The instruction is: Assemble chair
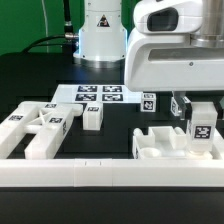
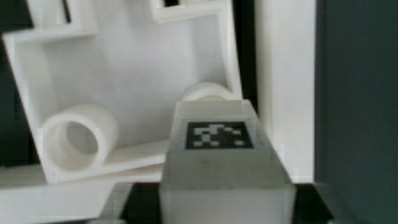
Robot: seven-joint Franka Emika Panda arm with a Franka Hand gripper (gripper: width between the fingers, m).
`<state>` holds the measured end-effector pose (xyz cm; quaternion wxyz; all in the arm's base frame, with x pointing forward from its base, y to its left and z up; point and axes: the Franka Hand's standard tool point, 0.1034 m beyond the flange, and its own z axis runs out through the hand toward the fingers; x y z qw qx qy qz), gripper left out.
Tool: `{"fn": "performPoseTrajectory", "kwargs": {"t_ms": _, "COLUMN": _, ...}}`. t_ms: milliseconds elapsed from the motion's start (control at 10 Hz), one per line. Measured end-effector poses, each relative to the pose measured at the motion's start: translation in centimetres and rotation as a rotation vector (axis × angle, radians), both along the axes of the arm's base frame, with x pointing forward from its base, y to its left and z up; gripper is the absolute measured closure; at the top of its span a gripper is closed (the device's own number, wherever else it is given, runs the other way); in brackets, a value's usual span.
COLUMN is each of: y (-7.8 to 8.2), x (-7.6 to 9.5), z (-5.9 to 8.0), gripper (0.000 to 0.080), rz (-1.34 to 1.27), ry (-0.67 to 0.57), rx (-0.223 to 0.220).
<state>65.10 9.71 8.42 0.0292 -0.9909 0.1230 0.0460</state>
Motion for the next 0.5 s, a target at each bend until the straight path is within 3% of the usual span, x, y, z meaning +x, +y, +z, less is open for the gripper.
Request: {"fn": "performPoseTrajectory", "kwargs": {"t_ms": 500, "y": 0.26, "x": 0.11, "z": -0.01, "gripper": 0.0511, "rz": -0.403, "ry": 0.022, "rx": -0.024}}
